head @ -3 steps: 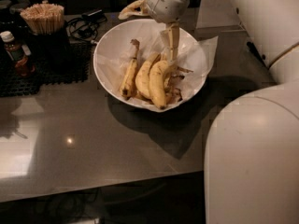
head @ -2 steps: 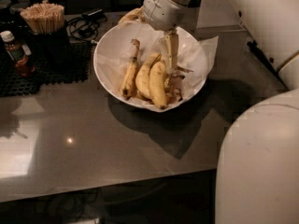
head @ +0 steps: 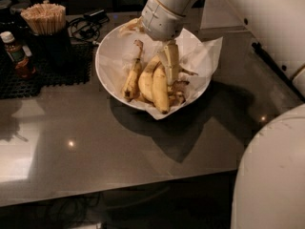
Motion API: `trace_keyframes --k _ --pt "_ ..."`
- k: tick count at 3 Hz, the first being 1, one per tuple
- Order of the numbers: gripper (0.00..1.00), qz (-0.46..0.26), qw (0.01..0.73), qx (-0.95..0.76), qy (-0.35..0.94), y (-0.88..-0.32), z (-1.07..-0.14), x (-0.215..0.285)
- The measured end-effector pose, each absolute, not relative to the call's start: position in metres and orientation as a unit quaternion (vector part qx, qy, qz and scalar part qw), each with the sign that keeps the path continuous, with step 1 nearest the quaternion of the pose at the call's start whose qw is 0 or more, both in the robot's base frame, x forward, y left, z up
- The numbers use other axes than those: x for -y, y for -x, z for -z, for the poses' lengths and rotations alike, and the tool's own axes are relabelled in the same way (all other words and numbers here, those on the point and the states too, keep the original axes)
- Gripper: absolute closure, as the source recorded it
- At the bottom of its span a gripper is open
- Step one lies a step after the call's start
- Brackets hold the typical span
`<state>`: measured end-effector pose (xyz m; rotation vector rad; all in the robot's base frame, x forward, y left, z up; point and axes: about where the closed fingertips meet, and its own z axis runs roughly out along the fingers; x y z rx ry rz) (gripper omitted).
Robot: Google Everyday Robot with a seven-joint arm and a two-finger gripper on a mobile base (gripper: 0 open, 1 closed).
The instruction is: Pick banana from white bowl
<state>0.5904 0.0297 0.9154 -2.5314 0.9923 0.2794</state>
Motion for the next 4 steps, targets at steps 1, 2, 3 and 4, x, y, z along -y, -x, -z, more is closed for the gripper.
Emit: trace_keyframes --k 1,2,3,4 --pt "0.00 -0.100 0.203 -0.356 0.907 -0.5906 -0.9144 -0.0301" --pt "0.18 -0.100 0.203 -0.356 0.907 -0.5906 -0.9144 -0.0301" --pt "0.42 -0.100 0.203 -0.356 0.907 -0.5906 -0.9144 -0.0301" --pt "0.65 -0.100 0.203 -0.356 0.907 -0.5906 -0.9144 -0.0301"
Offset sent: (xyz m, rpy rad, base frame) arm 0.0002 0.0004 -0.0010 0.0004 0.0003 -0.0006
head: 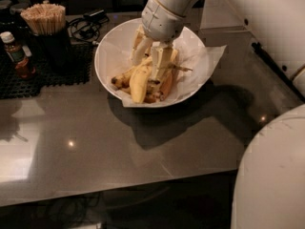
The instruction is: Pick banana from white bowl
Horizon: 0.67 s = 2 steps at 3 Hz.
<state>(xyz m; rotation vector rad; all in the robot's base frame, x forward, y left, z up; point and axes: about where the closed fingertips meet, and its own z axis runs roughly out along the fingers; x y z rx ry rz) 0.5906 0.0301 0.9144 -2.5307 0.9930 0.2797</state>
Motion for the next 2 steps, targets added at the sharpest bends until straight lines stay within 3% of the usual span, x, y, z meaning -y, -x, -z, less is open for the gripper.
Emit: trace_keyframes --k 1,2 --pt "0.88 -0.100 0.203 -0.356 0.907 -0.5906 -0.9144 -0.0301" --pt "1.00 -0.100 0.203 -0.356 0.907 -0.5906 -0.9144 -0.0301"
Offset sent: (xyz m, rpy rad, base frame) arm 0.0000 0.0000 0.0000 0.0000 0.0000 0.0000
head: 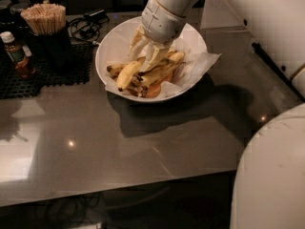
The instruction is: Pick banana from white bowl
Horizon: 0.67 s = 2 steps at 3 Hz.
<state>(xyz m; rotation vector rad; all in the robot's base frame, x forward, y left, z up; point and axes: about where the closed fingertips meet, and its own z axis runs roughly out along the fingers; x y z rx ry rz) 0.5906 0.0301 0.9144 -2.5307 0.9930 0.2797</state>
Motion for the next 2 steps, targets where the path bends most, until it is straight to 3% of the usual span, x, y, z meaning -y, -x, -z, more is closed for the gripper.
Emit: trace_keyframes --k 1,2 --pt "1.00 -0.100 0.203 -0.356 0.907 -0.5906 -0.9143 -0.0302" --pt "0.81 -0.100 0.203 -0.356 0.907 -0.5906 -0.9143 -0.0302"
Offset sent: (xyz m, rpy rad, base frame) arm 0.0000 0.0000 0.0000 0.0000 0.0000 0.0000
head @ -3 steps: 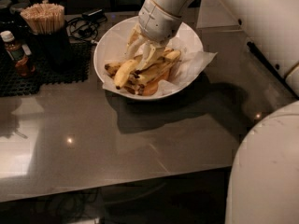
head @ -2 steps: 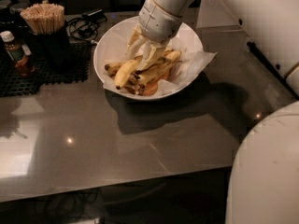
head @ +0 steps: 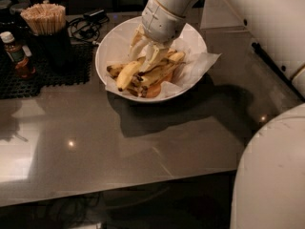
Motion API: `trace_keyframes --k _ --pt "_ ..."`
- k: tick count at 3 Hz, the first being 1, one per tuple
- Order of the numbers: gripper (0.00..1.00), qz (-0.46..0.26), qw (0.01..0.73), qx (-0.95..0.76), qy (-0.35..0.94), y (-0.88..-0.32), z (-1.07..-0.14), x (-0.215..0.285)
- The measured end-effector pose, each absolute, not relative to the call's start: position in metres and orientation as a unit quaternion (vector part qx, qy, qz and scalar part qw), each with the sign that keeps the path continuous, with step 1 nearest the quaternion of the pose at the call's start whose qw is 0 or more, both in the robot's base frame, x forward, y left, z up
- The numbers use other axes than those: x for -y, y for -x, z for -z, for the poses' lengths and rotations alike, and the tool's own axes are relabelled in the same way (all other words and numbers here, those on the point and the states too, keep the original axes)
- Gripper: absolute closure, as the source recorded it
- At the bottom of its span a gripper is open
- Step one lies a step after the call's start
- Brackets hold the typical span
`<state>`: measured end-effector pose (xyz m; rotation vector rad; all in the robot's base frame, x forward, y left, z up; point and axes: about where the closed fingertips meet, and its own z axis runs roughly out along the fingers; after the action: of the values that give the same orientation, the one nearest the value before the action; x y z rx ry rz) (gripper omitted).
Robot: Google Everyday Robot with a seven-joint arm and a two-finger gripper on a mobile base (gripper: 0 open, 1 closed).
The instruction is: Pick banana from white bowl
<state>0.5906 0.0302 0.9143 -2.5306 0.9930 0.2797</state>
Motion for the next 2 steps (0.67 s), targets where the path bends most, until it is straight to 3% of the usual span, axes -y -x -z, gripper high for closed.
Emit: trace_keyframes --k 2 --pt "0.35 -0.100 0.203 -0.356 0.907 -0.5907 -0.9143 -0.0302"
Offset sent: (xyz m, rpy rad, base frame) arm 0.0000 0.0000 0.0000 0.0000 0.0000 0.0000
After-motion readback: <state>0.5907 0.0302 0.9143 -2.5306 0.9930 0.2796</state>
